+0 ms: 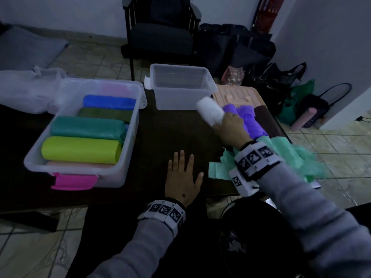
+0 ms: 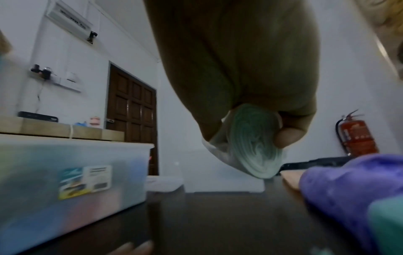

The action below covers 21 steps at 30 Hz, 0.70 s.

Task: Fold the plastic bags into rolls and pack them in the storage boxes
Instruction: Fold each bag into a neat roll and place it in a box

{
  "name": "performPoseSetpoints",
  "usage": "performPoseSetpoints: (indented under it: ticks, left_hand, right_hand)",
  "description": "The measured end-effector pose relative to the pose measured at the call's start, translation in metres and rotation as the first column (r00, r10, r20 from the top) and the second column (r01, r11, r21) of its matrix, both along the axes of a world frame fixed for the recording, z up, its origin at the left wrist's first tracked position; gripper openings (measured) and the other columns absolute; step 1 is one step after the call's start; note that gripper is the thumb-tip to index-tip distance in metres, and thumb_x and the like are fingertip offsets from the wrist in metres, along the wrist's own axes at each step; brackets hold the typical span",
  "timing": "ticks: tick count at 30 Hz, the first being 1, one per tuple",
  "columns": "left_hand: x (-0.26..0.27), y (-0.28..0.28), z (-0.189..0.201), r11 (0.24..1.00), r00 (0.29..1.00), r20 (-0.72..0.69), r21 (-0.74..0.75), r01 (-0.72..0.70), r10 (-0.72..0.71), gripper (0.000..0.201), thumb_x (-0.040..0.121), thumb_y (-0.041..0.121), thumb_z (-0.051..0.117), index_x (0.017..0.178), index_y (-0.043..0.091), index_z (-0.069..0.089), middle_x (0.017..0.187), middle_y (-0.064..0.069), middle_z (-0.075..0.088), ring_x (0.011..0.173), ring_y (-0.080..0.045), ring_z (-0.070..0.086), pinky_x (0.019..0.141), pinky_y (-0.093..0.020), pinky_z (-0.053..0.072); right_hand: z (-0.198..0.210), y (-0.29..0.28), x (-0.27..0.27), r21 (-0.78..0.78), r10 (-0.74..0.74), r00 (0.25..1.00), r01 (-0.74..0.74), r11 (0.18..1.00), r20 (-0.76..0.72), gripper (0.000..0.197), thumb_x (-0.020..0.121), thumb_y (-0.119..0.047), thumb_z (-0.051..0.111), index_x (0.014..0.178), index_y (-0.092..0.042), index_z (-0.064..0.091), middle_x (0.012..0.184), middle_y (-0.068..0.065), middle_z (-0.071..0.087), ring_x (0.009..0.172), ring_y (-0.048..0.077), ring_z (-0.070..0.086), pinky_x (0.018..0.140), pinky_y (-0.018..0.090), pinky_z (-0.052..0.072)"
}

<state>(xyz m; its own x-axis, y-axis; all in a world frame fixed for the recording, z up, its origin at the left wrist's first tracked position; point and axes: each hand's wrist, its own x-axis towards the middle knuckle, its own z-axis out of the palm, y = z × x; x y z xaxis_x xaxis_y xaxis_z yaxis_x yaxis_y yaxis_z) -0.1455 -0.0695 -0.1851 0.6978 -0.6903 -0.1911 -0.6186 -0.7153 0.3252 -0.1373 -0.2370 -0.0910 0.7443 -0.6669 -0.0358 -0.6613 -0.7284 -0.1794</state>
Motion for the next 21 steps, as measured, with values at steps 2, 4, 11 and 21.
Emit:
performPoseSetpoints:
  ticks: [2,4,11,21]
  left_hand:
    - [0.003,0.003,0.003,1.000,0.999,-0.039,-0.013,0.012,-0.013,0.069,0.097,0.050,0.025,0.151,0.014,0.001,0.158,-0.010,-0.007,0.146,-0.023,-0.010,0.117,-0.037,-0.007]
    - [0.008,0.007,0.005,0.998,0.993,-0.116,-0.057,0.016,-0.023,0.075,0.096,0.049,0.034,0.151,0.010,0.001,0.159,-0.008,-0.006,0.146,-0.022,-0.010,0.117,-0.036,-0.006]
    - [0.026,0.026,0.024,0.881,0.892,-0.450,-0.402,-0.249,0.047,0.064,0.094,0.021,0.051,0.149,0.015,0.020,0.157,-0.003,0.018,0.144,-0.017,0.015,0.115,-0.027,0.015]
    - [0.058,-0.017,0.049,0.923,0.857,-0.485,-0.224,-0.312,0.172,0.094,0.069,0.031,0.079,0.144,0.018,0.024,0.141,-0.009,0.039,0.124,-0.026,0.046,0.102,-0.044,0.042]
  right_hand:
    - [-0.017,0.019,0.004,0.018,0.031,0.998,-0.030,0.999,-0.054,0.050,0.096,-0.029,0.047,0.131,0.005,0.036,0.135,0.024,0.040,0.124,0.039,0.037,0.103,0.040,0.030]
    - [-0.034,0.034,0.005,0.019,0.028,0.996,-0.027,0.999,-0.083,0.046,0.095,-0.025,0.046,0.129,0.004,0.036,0.134,0.022,0.039,0.123,0.038,0.036,0.100,0.039,0.032]
    - [-0.040,0.055,-0.003,0.179,-0.027,0.997,0.040,0.983,-0.074,0.053,0.095,-0.036,0.048,0.134,-0.003,0.035,0.138,0.018,0.034,0.128,0.035,0.032,0.103,0.044,0.033]
    - [-0.015,0.066,-0.013,0.895,-0.440,0.874,0.015,0.447,0.205,0.039,0.102,-0.044,0.023,0.122,-0.014,0.038,0.101,0.011,0.056,0.085,0.023,0.060,0.076,0.039,0.053]
